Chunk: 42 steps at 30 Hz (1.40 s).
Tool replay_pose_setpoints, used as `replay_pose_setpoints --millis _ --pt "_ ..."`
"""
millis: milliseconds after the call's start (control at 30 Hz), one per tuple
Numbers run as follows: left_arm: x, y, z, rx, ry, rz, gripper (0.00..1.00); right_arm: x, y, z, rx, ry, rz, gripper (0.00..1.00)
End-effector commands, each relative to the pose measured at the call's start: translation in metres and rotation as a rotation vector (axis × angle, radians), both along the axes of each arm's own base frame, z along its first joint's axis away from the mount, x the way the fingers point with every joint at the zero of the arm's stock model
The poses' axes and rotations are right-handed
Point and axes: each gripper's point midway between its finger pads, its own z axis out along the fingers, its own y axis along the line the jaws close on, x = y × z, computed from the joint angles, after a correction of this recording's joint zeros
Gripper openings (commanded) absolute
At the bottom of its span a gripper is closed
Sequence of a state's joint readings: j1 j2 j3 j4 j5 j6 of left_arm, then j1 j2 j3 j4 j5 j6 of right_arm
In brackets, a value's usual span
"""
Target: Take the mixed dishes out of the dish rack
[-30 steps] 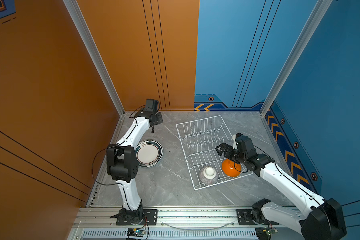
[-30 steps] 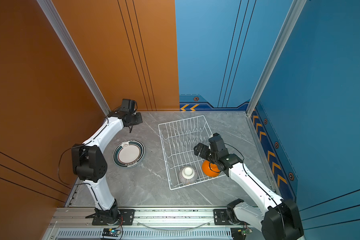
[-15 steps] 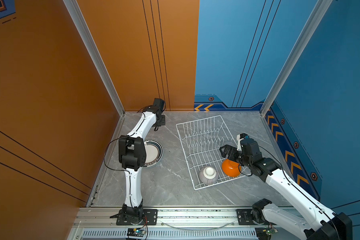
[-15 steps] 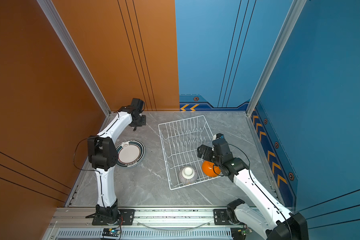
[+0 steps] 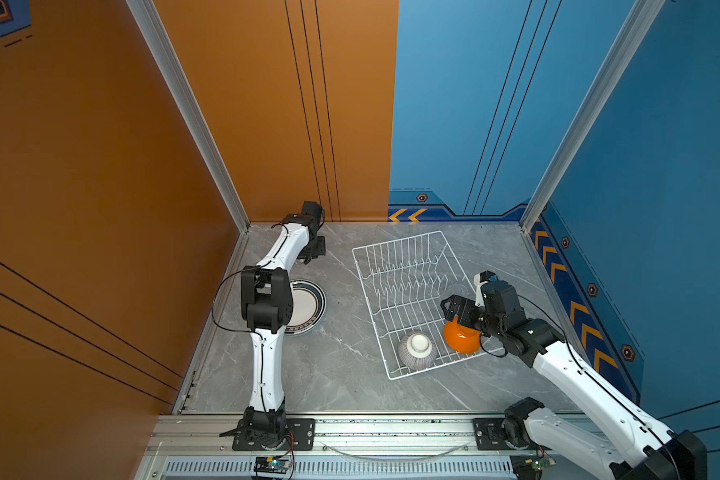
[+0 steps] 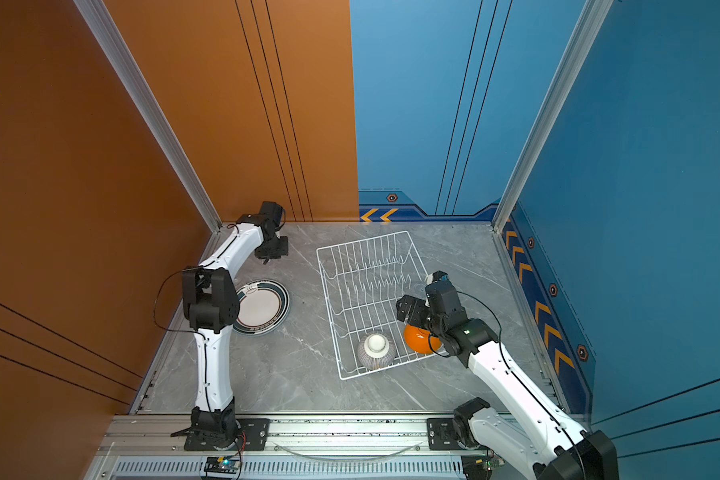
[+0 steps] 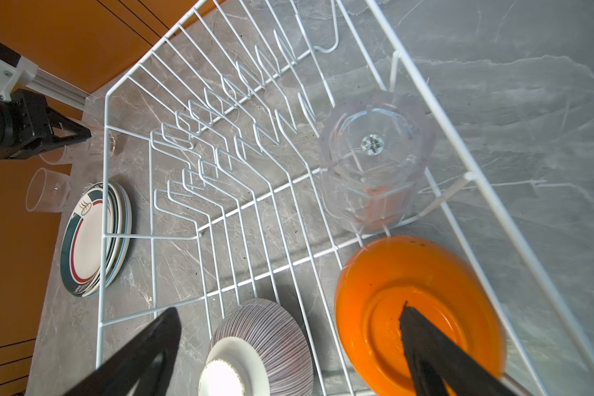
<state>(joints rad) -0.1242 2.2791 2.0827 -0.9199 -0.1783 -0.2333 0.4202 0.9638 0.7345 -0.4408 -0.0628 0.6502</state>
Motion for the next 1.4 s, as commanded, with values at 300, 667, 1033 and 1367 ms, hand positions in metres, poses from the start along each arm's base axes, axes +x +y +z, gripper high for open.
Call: replay_pose_setpoints --millis 300,667,1033,1367 --pt "-0.01 0.0 0.002 -0.016 0.056 -0.016 0.42 -0.012 -0.006 -0.009 -0.058 0.051 0.017 1.0" --pt "-0.04 -0.017 0.086 -0.086 -0.073 -0.032 0.89 -0.019 -0.014 0.004 -0.053 0.076 -0.006 1.0" --pt "-0.133 -0.082 0.122 -0.098 -0.141 -0.179 0.98 0.002 -0.024 -0.002 -0.085 0.134 -0.024 0.94" --pt "-0.207 -0.103 0.136 -0.203 -0.326 -0.197 0.99 0.042 -0.028 -0.001 -0.147 0.163 -0.042 0.87"
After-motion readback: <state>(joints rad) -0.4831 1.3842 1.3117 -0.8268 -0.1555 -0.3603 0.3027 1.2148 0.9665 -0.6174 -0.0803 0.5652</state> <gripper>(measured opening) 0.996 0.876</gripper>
